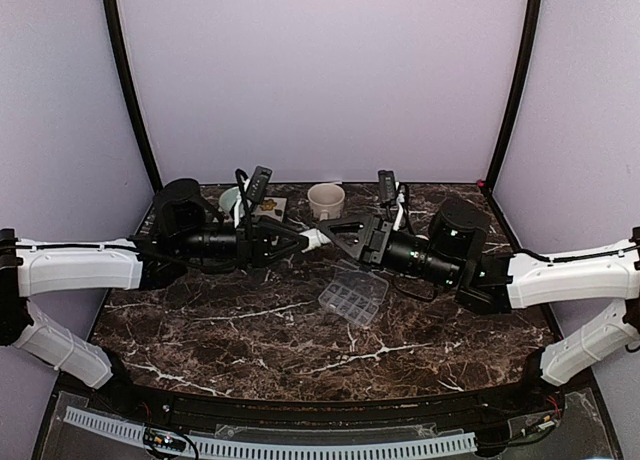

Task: Sort the pills into containers
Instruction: Pass from the right arm to the left, then pass from the left arm to the right

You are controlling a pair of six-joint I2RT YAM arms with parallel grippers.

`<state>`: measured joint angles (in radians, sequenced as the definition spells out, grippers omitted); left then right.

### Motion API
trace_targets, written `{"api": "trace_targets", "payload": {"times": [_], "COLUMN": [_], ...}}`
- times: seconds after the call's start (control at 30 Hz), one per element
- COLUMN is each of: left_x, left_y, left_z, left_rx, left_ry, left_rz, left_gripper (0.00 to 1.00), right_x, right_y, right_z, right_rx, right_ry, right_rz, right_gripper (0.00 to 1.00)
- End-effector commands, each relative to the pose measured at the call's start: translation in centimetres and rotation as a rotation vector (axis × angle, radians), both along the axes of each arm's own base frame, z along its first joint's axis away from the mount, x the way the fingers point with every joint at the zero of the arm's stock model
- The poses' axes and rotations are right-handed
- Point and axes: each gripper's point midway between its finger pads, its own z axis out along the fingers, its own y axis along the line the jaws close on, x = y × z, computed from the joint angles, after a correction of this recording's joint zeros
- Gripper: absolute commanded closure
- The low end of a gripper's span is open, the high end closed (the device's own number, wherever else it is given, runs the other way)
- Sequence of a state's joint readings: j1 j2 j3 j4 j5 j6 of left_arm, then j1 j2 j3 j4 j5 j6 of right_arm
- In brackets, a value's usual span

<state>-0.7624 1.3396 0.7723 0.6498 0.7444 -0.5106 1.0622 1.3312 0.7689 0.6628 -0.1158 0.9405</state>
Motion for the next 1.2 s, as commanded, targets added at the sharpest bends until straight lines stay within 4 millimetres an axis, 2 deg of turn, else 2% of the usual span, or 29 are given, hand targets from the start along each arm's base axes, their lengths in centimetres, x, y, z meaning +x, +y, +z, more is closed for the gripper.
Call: {"api": "trace_targets", "payload": {"times": [0.0,0.17,0.47,1.17], "left_x": [-1.3,-2.2,-3.2,-3.7], "left_y": [0.1,0.1,0.4,0.2], "left_z": [1.0,0.9,0.5,0.2], "left_rx": [0.053,0.109,0.164,0.187], "left_ry": [-0.088,-0.105,-0.089,-0.073], "left_rz": [-0.065,-0.137,-0.223,-0.284], "left_gripper": [1.0,1.0,1.0,1.0], "right_x": [-0.5,-0.9,-2.4,-3.7], "right_y": [-0.7,-1.2,-1.2,0.0], "right_z": [2.2,0.6,-1.0,-1.1], "right_rx": [-0.026,-0.134,-0.196,-0.169], "right_ry": [-0.055,-0.047,-0.024,0.01], "right_rz": [0.014,0.03,0.121,0.225], "right_gripper": [0.46,0.46,0.5,0.57]}}
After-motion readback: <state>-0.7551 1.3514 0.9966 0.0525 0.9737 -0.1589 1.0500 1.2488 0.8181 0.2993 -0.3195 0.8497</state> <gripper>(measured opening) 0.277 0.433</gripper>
